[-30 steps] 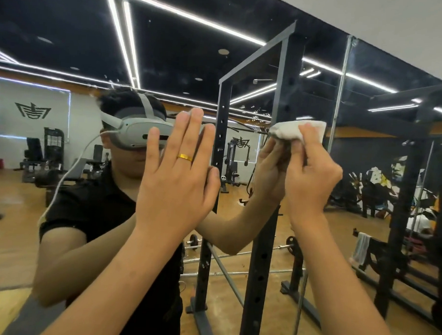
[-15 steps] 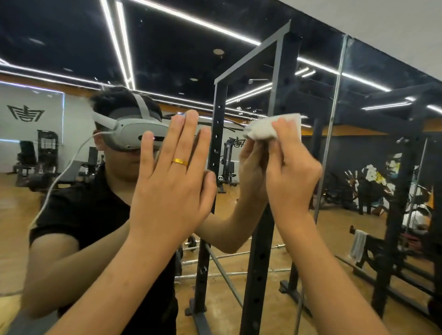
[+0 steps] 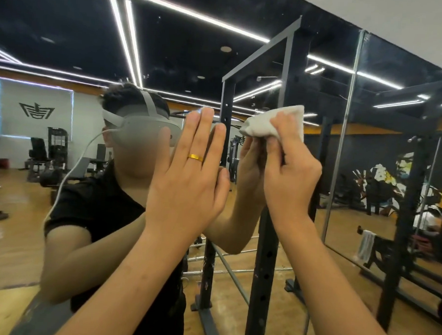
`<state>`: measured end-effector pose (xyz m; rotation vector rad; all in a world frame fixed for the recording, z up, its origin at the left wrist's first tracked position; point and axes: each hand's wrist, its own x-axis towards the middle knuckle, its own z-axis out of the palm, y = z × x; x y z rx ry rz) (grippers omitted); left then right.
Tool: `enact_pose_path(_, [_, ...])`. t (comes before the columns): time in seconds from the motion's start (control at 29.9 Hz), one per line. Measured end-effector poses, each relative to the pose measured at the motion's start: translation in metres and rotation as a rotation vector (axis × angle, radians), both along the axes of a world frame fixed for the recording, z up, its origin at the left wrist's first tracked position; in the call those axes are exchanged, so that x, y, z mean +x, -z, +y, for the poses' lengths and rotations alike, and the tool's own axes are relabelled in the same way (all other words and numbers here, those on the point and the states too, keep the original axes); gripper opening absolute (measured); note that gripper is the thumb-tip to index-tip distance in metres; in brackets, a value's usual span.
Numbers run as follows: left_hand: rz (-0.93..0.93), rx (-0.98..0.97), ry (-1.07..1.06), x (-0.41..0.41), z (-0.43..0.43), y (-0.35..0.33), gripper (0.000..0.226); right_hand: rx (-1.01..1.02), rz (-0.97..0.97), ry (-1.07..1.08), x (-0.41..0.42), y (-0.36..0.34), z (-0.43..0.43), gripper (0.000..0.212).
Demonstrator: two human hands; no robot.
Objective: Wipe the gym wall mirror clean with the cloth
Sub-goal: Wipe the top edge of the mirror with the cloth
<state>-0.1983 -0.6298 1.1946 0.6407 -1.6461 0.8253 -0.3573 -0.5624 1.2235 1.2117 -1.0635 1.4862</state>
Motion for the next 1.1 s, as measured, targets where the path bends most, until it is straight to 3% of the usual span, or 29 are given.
enact_pose_path(0.27, [0.0, 0.01, 0.023, -0.001, -0.003, 0.001, 0.065, -0.025, 0.018, 0.04, -0.003, -0.062, -0.004, 0.032])
enact_pose_path(0.43, [-0.023, 0.031, 0.051, 0.003, -0.001, -0.001, 0.065, 0.036, 0.047, 0.149, 0.01, -0.018, 0.002, 0.032])
enact_pose_path(0.7, [-0.079, 0.025, 0.255, 0.041, -0.001, -0.003, 0.056, 0.207, 0.144, 0.09, -0.006, 0.001, 0.008, 0.047])
enact_pose_path(1.1, [-0.126, -0.075, 0.103, 0.059, -0.021, 0.005, 0.059, -0.049, -0.003, -0.028, 0.013, -0.042, -0.015, 0.035])
